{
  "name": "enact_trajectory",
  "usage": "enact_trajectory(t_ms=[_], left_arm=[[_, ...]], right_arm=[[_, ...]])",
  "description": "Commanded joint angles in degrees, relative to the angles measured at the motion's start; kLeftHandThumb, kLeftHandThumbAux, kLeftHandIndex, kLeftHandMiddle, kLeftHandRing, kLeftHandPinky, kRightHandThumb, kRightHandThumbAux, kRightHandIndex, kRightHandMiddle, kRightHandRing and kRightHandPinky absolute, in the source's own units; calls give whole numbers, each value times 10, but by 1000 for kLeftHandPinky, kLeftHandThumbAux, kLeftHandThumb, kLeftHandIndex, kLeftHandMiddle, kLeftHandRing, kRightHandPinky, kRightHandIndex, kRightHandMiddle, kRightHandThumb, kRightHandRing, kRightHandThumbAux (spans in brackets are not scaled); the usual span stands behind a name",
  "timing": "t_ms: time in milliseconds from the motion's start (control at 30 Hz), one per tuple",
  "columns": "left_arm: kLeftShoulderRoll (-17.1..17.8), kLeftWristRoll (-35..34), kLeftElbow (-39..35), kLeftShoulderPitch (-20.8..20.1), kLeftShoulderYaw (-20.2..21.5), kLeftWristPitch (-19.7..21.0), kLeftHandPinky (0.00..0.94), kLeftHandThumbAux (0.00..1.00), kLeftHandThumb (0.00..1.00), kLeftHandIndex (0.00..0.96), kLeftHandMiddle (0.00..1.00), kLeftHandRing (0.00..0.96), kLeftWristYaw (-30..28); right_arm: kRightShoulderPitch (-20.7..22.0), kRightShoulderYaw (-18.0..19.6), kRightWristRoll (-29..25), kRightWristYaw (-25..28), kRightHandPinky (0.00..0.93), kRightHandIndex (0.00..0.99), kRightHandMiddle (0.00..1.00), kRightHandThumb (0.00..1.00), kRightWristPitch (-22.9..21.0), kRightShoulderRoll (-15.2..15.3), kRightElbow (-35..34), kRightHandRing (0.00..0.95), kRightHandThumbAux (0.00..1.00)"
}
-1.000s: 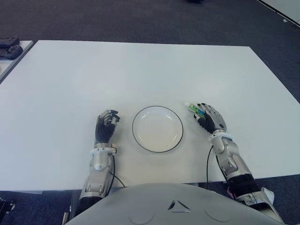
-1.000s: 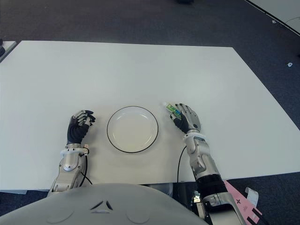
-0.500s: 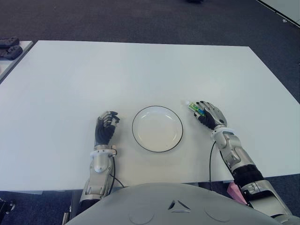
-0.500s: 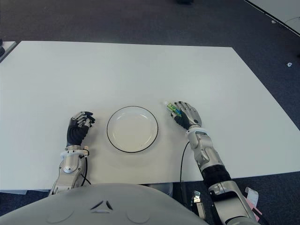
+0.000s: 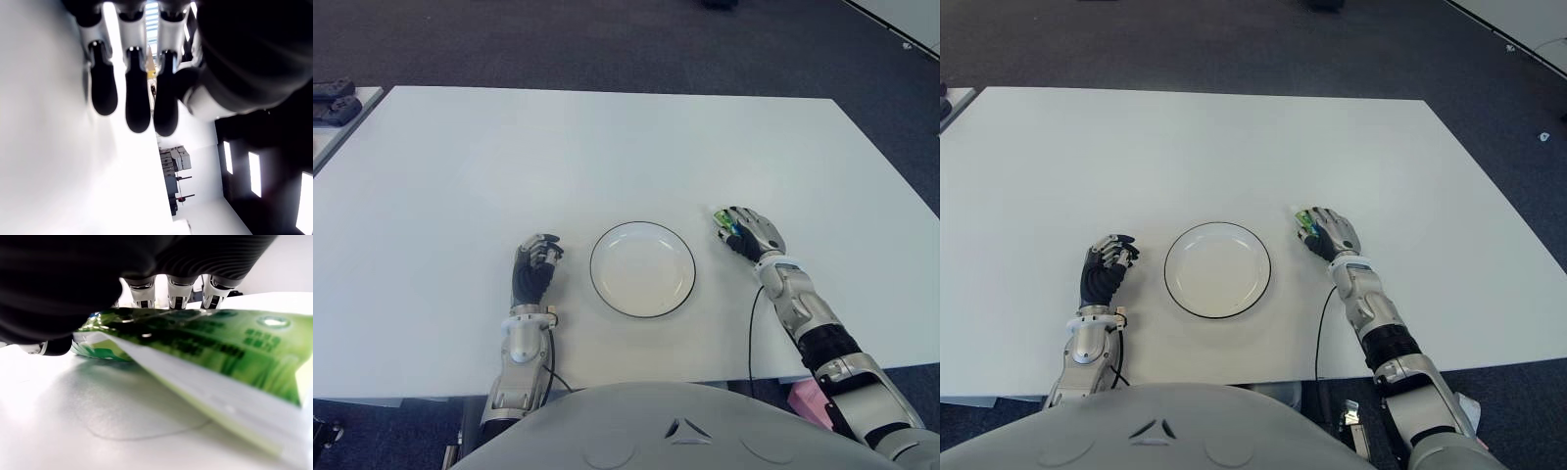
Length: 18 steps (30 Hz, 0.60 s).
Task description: Put the toothpaste on the table into the plate.
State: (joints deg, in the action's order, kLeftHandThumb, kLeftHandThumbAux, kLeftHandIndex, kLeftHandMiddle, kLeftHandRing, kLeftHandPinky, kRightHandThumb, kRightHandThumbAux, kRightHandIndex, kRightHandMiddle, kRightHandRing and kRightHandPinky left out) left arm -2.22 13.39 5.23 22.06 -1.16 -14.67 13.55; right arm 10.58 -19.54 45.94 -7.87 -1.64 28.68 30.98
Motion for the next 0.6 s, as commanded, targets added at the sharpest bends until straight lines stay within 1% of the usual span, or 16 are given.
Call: enact_trajectory(t_ms=[33,100,200,267,400,600], left_arm=[[-3,-2,17,18,-3,27,512,721,702,429,546,538,0],[-3,-2,16,18,-2,25,511,721,703,429,542,533,1],[-3,0,15,19,-2,26,510,721,704,429,535,526,2],[-4,1,14,19,-2,28,511,721,704,429,532,525,3],[-4,1,10,21,-1,34,512,720,705,429,534,526,2],[-5,1,7,22,-1,35,515,719,704,430,535,529,4]], right_arm=[[-17,-19,-11,19,0,0,0,653,-22,-22,61,0,103],[-11,-24,-13,-10,0,0,0,657,-22,-46,105,0,113],[-4,-27,-15,-36,0,0,0,676,-22,-64,141,0,136],[0,-29,-15,-46,0,0,0,685,-21,-69,153,0,145],[-1,-40,-5,-56,0,0,0,702,-39,-78,148,0,179],[-2,-62,5,-54,0,0,0,720,-55,-78,147,0,233]])
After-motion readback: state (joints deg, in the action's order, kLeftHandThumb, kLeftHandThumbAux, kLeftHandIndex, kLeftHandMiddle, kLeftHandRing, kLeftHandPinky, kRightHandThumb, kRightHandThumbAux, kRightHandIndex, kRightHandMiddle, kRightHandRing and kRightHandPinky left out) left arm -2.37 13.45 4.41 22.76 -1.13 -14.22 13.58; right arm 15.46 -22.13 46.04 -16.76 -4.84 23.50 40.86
